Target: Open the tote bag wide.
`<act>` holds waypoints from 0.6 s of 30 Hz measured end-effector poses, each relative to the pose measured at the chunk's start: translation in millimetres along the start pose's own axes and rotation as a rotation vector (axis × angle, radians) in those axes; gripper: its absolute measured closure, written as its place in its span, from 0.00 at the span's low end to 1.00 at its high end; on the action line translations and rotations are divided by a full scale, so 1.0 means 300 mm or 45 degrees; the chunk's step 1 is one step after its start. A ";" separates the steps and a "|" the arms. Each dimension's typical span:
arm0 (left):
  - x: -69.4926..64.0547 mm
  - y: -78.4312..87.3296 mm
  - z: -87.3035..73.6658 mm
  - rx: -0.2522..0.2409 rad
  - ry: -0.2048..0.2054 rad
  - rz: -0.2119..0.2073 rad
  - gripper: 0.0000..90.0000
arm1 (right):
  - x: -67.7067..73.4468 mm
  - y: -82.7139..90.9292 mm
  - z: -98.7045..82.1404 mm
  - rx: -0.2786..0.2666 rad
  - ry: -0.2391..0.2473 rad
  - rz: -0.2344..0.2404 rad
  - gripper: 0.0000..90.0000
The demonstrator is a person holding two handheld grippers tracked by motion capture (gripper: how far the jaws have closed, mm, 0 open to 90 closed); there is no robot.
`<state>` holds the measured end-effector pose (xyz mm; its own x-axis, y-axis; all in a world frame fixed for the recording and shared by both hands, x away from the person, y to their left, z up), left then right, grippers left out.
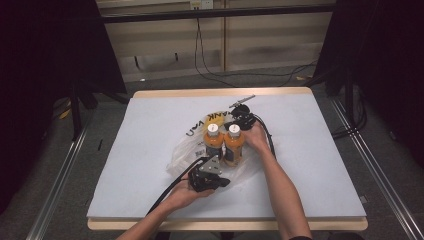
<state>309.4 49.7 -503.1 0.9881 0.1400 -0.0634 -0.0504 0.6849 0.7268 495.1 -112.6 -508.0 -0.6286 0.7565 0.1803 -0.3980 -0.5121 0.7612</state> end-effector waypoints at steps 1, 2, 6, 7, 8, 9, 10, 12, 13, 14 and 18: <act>0.001 0.002 -0.003 0.002 0.006 -0.011 1.00 | -0.003 -0.001 0.000 -0.004 -0.001 -0.003 1.00; 0.001 0.003 -0.005 0.004 0.005 -0.016 1.00 | -0.005 -0.003 0.002 -0.009 -0.002 -0.003 1.00; -0.004 0.004 -0.006 -0.003 0.010 -0.023 1.00 | -0.013 -0.006 0.007 -0.019 -0.010 -0.032 1.00; -0.005 0.005 -0.006 0.000 0.011 -0.024 1.00 | -0.014 -0.005 0.006 -0.016 -0.025 -0.039 1.00; -0.006 0.008 -0.005 0.018 -0.003 -0.016 1.00 | -0.019 -0.006 0.006 -0.030 -0.027 -0.039 1.00; -0.010 0.006 -0.005 0.010 -0.012 -0.018 1.00 | -0.023 -0.007 0.006 -0.037 -0.029 -0.045 1.00; -0.013 0.007 -0.005 0.012 -0.016 -0.019 1.00 | -0.025 -0.006 0.007 -0.036 -0.035 -0.056 1.00; -0.018 0.009 -0.006 0.015 -0.013 -0.027 1.00 | -0.029 -0.006 0.008 -0.036 -0.032 -0.074 1.00; -0.018 0.010 -0.006 0.020 -0.017 -0.028 1.00 | -0.031 -0.007 0.009 -0.039 -0.043 -0.080 1.00; -0.019 0.010 -0.007 0.019 -0.011 -0.029 1.00 | -0.033 -0.006 0.010 -0.042 -0.037 -0.098 1.00; -0.017 0.013 -0.007 0.023 -0.018 -0.036 1.00 | -0.043 -0.005 0.008 -0.069 -0.022 -0.162 1.00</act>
<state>303.9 53.1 -501.5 0.9911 0.1105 -0.0746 -0.0198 0.6755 0.7371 505.4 -120.6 -509.9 -0.5589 0.8237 0.0956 -0.5098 -0.4323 0.7438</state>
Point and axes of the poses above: each handheld gripper's, and its own axes: y roughly backward along the jaws, z roughly out of its top, x roughly to its left, the point moved 3 cm from there along -y, roughly forward along the jaws, and after that the axes turned 4 degrees about x, right-handed, at the moved point
